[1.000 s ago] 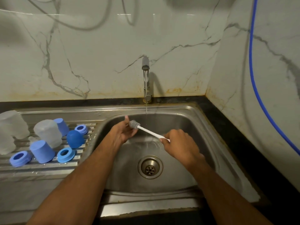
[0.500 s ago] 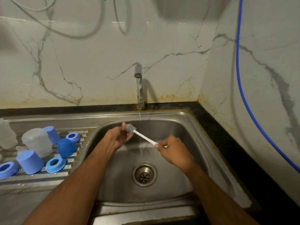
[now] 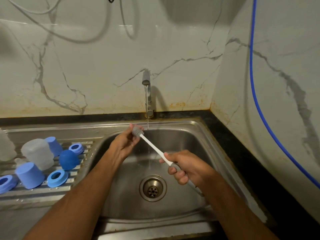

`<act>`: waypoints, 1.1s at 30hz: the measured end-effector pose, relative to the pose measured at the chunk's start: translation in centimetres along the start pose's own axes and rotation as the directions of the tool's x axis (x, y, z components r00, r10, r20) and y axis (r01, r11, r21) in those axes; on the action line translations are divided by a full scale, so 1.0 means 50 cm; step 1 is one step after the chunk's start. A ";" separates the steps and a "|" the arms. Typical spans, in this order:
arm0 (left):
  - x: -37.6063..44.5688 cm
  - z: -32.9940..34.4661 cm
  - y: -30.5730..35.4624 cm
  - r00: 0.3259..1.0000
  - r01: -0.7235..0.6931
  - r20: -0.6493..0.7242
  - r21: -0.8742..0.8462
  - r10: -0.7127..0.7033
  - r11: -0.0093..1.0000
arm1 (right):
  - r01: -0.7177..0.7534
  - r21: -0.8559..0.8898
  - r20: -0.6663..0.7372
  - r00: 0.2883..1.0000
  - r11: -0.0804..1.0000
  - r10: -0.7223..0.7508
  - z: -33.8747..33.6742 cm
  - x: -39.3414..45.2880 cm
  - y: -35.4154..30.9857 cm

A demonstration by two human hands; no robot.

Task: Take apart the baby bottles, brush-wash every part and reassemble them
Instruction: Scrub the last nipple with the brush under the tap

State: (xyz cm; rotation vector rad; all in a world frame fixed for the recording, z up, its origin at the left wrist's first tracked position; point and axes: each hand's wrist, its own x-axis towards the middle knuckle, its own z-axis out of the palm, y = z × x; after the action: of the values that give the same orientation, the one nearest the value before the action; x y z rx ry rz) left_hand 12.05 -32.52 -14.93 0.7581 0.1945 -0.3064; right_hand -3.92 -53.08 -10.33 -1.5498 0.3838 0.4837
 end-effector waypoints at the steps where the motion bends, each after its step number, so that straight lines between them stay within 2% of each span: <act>1: 0.000 0.003 -0.004 0.998 0.036 -0.047 0.083 -0.032 0.996 | 0.081 -0.187 -0.103 0.990 0.979 -0.101 0.001 0.000 0.005; 2: 0.003 0.003 -0.010 0.991 0.079 -0.119 0.165 -0.059 0.983 | 0.140 -0.468 -0.198 0.946 0.873 -0.258 0.002 0.000 0.010; 3: 0.005 0.003 -0.014 0.981 0.118 -0.176 0.211 -0.081 0.970 | 0.134 -0.738 -0.226 0.874 0.661 -0.429 0.001 0.004 0.015; 4: 0.007 0.004 -0.015 0.975 0.137 -0.202 0.226 -0.091 0.964 | 0.102 -0.883 -0.197 0.805 0.457 -0.559 0.000 0.007 0.017; 5: 0.009 0.007 -0.016 0.974 0.136 -0.205 0.215 -0.092 0.967 | 0.088 -0.938 -0.154 0.762 0.336 -0.629 0.000 0.007 0.017; 6: 0.013 0.006 -0.012 0.977 0.123 -0.198 0.197 -0.083 0.973 | 0.093 -0.958 -0.117 0.736 0.271 -0.667 0.001 0.011 0.016; 7: 0.016 0.008 -0.008 0.980 0.105 -0.186 0.169 -0.072 0.980 | 0.107 -0.961 -0.100 0.726 0.255 -0.681 0.003 0.015 0.016; 8: 0.014 0.010 -0.001 0.983 0.085 -0.172 0.147 -0.059 0.986 | 0.135 -0.946 -0.104 0.737 0.296 -0.668 0.008 0.019 0.017; 9: 0.012 0.011 0.003 0.988 0.065 -0.148 0.123 -0.046 0.990 | 0.189 -0.886 -0.136 0.768 0.423 -0.626 0.014 0.022 0.018; 10: 0.008 0.013 0.005 0.991 0.049 -0.132 0.105 -0.035 0.993 | 0.256 -0.722 -0.177 0.830 0.643 -0.529 0.018 0.024 0.018; 11: 0.003 0.014 0.006 0.994 0.031 -0.108 0.076 -0.022 0.997 | 0.248 -0.447 -0.183 0.915 0.860 -0.359 0.017 0.027 0.016; 12: -0.002 0.016 0.006 0.997 0.017 -0.075 0.036 -0.015 0.999 | 0.152 -0.178 -0.117 0.978 0.972 -0.174 0.014 0.024 0.010; 13: -0.006 0.015 0.005 0.999 0.006 -0.037 -0.017 -0.007 1.000 | 0.055 -0.009 -0.025 0.998 0.998 -0.056 0.008 0.019 0.004; 15: -0.008 0.013 0.004 1.000 0.004 0.022 -0.064 -0.003 0.998 | -0.034 0.117 0.079 0.997 0.992 0.025 -0.002 0.012 0.004; 16: -0.004 0.011 0.002 0.999 0.025 0.025 -0.031 -0.024 0.999 | -0.027 0.105 0.058 0.998 0.994 0.021 -0.003 0.012 0.005; 17: -0.001 0.010 -0.002 0.998 0.057 0.004 0.033 -0.057 0.998 | 0.026 0.008 -0.021 0.999 1.000 -0.025 -0.001 0.011 0.010; 18: 0.002 0.011 -0.006 0.995 0.089 -0.044 0.115 -0.085 0.989 | 0.101 -0.175 -0.126 0.984 0.979 -0.124 0.001 0.012 0.014; 19: 0.004 0.010 -0.011 0.989 0.116 -0.108 0.196 -0.096 0.974 | 0.155 -0.425 -0.213 0.940 0.892 -0.265 0.001 0.013 0.018; 20: 0.005 0.010 -0.015 0.981 0.138 -0.164 0.249 -0.099 0.958 | 0.153 -0.676 -0.244 0.877 0.721 -0.414 -0.001 0.017 0.021; 21: 0.002 0.009 -0.016 0.975 0.145 -0.203 0.268 -0.091 0.953 | 0.125 -0.837 -0.215 0.820 0.532 -0.531 -0.002 0.019 0.023; 22: 0.000 0.009 -0.014 0.972 0.136 -0.223 0.255 -0.079 0.957 | 0.102 -0.916 -0.166 0.783 0.387 -0.599 -0.001 0.021 0.024; 23: 0.000 0.008 -0.009 0.974 0.112 -0.220 0.226 -0.061 0.968 | 0.099 -0.948 -0.125 0.757 0.303 -0.641 0.006 0.024 0.024; 24: 0.002 0.007 -0.003 0.980 0.087 -0.195 0.193 -0.049 0.977 | 0.122 -0.949 -0.103 0.751 0.290 -0.652 0.015 0.027 0.026; 25: 0.003 0.007 0.003 0.987 0.065 -0.159 0.165 -0.038 0.984 | 0.168 -0.916 -0.112 0.763 0.363 -0.636 0.025 0.029 0.028; 26: 0.002 0.009 0.008 0.991 0.046 -0.130 0.140 -0.027 0.989 | 0.237 -0.805 -0.151 0.804 0.543 -0.576 0.032 0.034 0.028; 27: 0.000 0.011 0.011 0.994 0.034 -0.107 0.115 -0.022 0.993 | 0.273 -0.563 -0.178 0.881 0.780 -0.437 0.032 0.037 0.026; 28: -0.002 0.012 0.011 0.997 0.025 -0.080 0.079 -0.019 0.997 | 0.200 -0.259 -0.140 0.960 0.945 -0.242 0.028 0.036 0.020; 29: -0.005 0.013 0.011 0.999 0.022 -0.047 0.035 -0.020 0.999 | 0.084 -0.028 -0.039 0.996 0.996 -0.085 0.021 0.031 0.013; 30: -0.007 0.013 0.011 1.000 0.022 -0.009 -0.007 -0.022 1.000 | -0.012 0.100 0.048 0.999 0.995 0.007 0.012 0.023 0.008; 32: -0.011 0.015 0.008 0.999 0.039 0.034 0.012 -0.039 0.999 | -0.063 0.140 0.084 0.995 0.988 0.052 -0.002 0.017 0.010; 33: -0.009 0.014 0.004 0.998 0.053 0.010 0.091 -0.054 0.994 | -0.016 0.053 0.018 1.000 0.998 0.015 -0.003 0.016 0.012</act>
State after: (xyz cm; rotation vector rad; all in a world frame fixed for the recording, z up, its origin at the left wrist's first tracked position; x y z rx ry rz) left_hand 11.76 -32.79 -14.16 0.8418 0.1899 -0.3732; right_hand -3.54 -53.22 -11.28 -1.4909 0.3930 0.4949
